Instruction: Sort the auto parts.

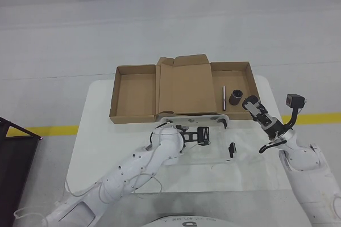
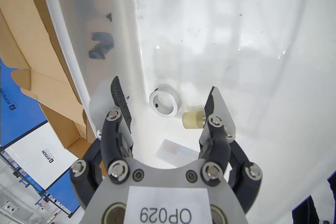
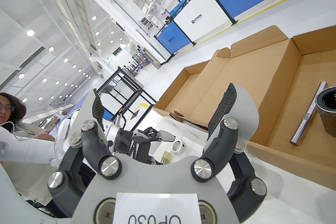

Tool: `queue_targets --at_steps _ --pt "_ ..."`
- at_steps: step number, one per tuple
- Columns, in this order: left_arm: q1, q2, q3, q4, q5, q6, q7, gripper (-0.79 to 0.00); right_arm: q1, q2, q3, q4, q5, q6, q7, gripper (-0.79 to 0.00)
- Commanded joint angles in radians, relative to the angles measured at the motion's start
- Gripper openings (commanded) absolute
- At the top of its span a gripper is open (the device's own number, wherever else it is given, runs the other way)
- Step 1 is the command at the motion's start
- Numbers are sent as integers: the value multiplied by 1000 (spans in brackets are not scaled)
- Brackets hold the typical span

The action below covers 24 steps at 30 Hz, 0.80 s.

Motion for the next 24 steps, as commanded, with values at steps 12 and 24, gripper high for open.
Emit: queue_targets --at_steps 12,24 --pt "72 4 -48 -64 -87 142 -8 -191 0 0 0 0 0 0 0 0" --pt "63 -2 -57 -13 -145 168 -72 -308 0 0 0 0 0 0 0 0"
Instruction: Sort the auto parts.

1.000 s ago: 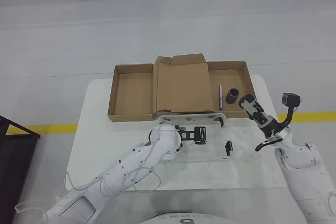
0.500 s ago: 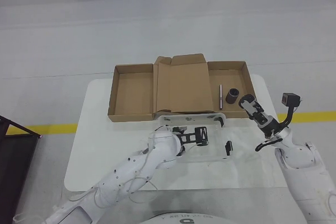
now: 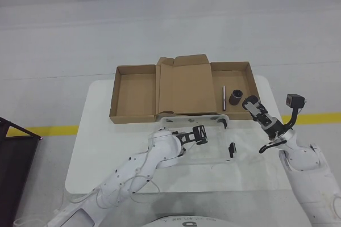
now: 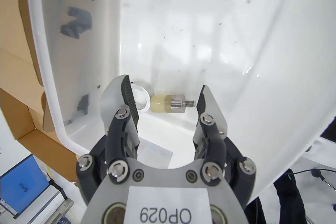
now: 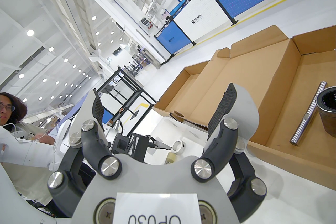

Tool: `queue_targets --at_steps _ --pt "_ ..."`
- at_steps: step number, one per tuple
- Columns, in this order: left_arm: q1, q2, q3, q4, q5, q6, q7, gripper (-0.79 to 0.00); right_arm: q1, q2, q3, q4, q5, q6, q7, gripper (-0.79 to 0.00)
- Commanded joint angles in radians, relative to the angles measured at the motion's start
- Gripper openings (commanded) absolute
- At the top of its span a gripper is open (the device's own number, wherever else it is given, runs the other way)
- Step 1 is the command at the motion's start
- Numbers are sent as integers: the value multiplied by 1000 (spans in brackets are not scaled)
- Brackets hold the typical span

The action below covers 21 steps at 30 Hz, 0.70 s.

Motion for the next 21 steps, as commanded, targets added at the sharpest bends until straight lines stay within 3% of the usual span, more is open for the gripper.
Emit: queue_targets --at_steps 1,15,21 --pt "-1 0 -3 5 -7 3 -8 -314 0 0 0 0 0 0 0 0" --pt "-19 0 -26 75 -45 9 11 -351 0 0 0 0 0 0 0 0" --pt "-34 -3 -27 122 -52 12 54 -443 0 0 0 0 0 0 0 0"
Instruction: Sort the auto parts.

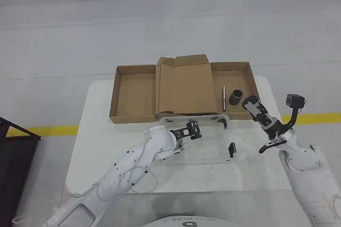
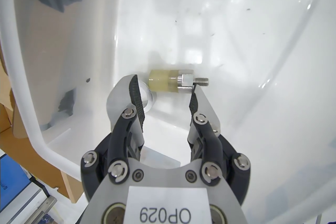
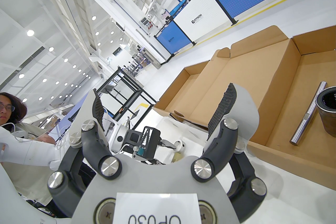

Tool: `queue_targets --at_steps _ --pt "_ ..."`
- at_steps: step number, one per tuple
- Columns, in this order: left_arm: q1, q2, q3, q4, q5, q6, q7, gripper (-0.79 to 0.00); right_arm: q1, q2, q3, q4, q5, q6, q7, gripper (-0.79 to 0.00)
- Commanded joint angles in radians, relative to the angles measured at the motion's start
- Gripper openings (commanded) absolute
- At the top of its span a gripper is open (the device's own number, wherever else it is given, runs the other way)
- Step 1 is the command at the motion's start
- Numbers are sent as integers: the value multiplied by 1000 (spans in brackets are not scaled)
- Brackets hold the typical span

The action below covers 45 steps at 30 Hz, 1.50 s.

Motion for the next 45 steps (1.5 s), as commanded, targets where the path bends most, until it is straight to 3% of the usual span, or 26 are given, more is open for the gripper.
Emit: queue_targets --at_steps 1,6,9,16,27,34,45 --pt "-6 -2 5 15 -6 -5 13 -462 0 0 0 0 0 0 0 0" --pt "-19 -8 18 44 -15 -12 38 -594 0 0 0 0 0 0 0 0" --pt "-28 -10 25 53 -11 -14 55 -785 0 0 0 0 0 0 0 0" --pt "-23 -7 24 9 22 -9 88 -785 0 0 0 0 0 0 0 0" --pt "44 19 -27 -156 70 -11 119 -785 0 0 0 0 0 0 0 0" --pt "97 38 -81 -217 100 -3 213 -785 0 0 0 0 0 0 0 0" --pt "170 61 -181 -235 75 27 381 -785 0 0 0 0 0 0 0 0"
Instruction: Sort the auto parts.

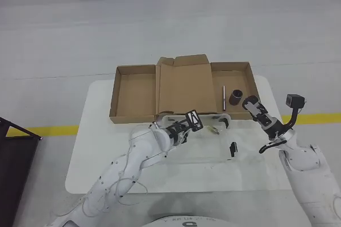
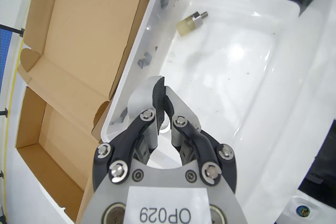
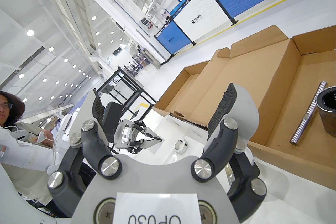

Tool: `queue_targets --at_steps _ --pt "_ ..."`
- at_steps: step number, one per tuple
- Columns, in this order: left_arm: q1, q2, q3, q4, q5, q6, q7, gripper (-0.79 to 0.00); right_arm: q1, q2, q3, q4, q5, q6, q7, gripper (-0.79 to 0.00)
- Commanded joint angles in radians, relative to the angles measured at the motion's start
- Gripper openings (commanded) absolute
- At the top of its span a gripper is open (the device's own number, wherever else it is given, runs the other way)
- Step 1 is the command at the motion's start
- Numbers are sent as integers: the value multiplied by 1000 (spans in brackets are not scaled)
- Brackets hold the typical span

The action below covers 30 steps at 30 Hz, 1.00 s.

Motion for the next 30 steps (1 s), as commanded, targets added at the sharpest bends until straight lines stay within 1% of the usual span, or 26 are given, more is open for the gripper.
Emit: queue_targets --at_steps 1,5,9,11,13,16,17,19,20,22,24,25,26,27,30 --pt "22 6 -29 -4 -30 -9 35 -785 0 0 0 0 0 0 0 0" --pt "64 21 -112 -20 -182 -78 103 -785 0 0 0 0 0 0 0 0" --pt "102 38 -211 -44 -397 -179 154 -785 0 0 0 0 0 0 0 0" --pt "111 45 -248 -53 -481 -218 161 -785 0 0 0 0 0 0 0 0" --pt "119 54 -279 -57 -596 -281 144 -785 0 0 0 0 0 0 0 0" --pt "107 63 -304 -65 -619 -276 98 -785 0 0 0 0 0 0 0 0" --pt "99 65 -300 -68 -595 -267 78 -785 0 0 0 0 0 0 0 0" --pt "83 63 -265 -53 -584 -262 63 -785 0 0 0 0 0 0 0 0" --pt "66 61 -245 -36 -584 -261 56 -674 0 0 0 0 0 0 0 0" --pt "24 55 -201 7 -574 -247 57 -409 0 0 0 0 0 0 0 0" --pt "-22 45 -151 70 -587 -230 70 -363 0 0 0 0 0 0 0 0" --pt "-46 39 -124 103 -586 -226 75 -249 0 0 0 0 0 0 0 0" --pt "-69 33 -95 138 -585 -221 81 -191 0 0 0 0 0 0 0 0" --pt "-90 26 -65 173 -587 -219 88 -157 0 0 0 0 0 0 0 0" --pt "-153 5 17 269 -590 -217 100 -145 0 0 0 0 0 0 0 0"
